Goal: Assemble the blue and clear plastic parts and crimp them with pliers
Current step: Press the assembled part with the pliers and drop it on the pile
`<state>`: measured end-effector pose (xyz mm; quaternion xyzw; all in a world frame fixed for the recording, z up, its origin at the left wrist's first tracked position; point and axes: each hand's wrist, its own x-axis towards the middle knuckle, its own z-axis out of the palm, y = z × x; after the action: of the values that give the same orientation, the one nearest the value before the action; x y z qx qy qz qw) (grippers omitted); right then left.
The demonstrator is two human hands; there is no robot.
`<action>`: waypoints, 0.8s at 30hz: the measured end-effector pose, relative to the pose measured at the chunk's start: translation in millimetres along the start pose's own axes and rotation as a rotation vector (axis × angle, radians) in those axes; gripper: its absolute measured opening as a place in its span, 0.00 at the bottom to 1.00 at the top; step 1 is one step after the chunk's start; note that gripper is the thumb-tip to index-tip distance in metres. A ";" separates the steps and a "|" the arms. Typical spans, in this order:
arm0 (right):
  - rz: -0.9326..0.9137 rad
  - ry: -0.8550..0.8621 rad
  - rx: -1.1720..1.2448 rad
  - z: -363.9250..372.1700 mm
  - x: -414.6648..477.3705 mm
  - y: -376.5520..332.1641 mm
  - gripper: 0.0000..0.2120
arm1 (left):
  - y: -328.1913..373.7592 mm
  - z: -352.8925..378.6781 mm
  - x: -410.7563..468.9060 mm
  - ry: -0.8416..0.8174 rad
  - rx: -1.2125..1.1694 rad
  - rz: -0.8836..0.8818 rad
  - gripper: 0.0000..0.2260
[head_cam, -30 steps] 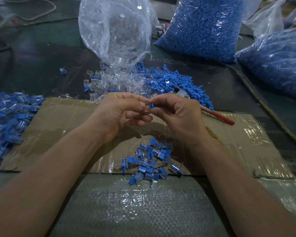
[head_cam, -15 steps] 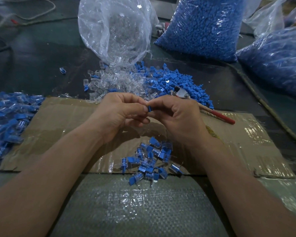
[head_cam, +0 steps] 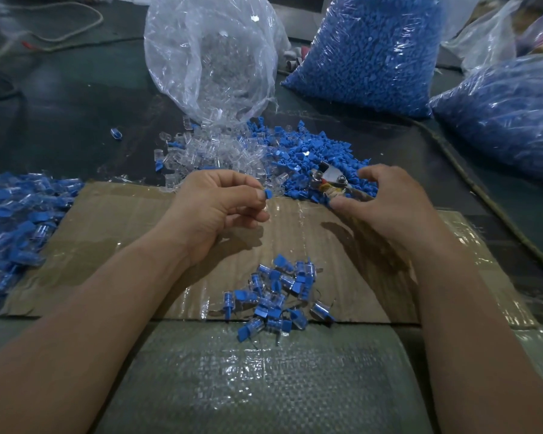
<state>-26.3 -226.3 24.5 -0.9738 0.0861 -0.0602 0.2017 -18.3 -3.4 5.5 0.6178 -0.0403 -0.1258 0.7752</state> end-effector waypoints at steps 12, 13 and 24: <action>0.109 -0.223 -0.153 1.4 6.5 8.4 0.38 | -1.0 -2.3 1.5 -0.013 0.003 0.005 0.08; 0.113 -0.213 -0.135 1.0 6.7 7.5 0.34 | -0.8 -2.4 1.1 -0.014 0.002 0.004 0.08; -0.145 0.159 0.098 -5.4 -10.4 -16.6 0.12 | -1.6 -1.3 1.0 0.029 -0.044 0.041 0.03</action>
<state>-34.9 -211.3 35.3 -0.9586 0.0279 -0.1557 0.2368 -17.3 -2.7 3.6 0.6015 -0.0390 -0.1017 0.7914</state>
